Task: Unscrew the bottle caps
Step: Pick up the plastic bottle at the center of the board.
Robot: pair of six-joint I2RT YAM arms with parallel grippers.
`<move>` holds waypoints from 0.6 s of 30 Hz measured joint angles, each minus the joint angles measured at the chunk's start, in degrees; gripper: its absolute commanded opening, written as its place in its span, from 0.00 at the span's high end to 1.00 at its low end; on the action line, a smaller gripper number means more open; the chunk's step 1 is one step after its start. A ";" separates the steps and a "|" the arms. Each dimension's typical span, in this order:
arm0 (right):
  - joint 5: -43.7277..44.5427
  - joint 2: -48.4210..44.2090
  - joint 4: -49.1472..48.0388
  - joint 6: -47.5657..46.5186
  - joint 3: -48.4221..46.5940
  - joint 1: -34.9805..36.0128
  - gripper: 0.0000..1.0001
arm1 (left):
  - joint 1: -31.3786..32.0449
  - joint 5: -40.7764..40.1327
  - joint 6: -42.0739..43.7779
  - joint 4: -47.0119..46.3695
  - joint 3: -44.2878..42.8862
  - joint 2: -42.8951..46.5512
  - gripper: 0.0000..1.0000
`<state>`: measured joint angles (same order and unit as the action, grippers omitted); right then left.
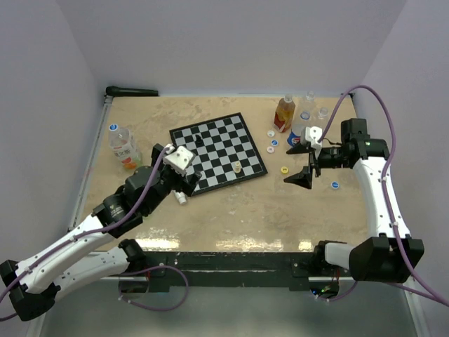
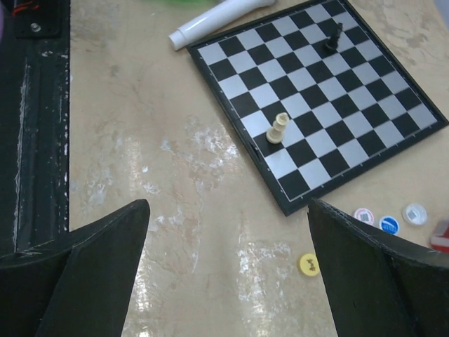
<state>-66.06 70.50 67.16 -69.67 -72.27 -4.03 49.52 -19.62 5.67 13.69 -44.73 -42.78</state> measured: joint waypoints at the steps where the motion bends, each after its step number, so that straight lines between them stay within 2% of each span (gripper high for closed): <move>1: -0.81 0.13 0.61 -2.21 1.22 0.00 0.02 | 0.00 -1.60 0.17 2.14 -1.31 -0.59 0.00; 6: -3.65 2.40 3.32 -10.51 5.86 0.02 0.02 | 0.00 -9.11 2.97 8.85 -5.44 -5.64 0.00; 13: -4.04 3.87 3.76 -14.45 7.17 0.00 0.02 | -0.42 -17.75 4.33 17.35 -5.07 -16.09 0.00; 15: -4.02 3.34 3.98 -15.08 7.74 0.00 0.02 | -1.62 -17.79 3.74 18.56 -4.70 -18.03 0.00; 18: -4.02 3.23 4.09 -15.54 8.04 0.02 0.02 | -6.86 -17.18 2.10 19.45 -4.42 -20.15 0.00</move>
<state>-70.08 73.73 71.24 -85.21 -64.23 -4.01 42.65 -36.80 7.77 33.15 -49.15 -62.94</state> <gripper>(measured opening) 0.982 0.997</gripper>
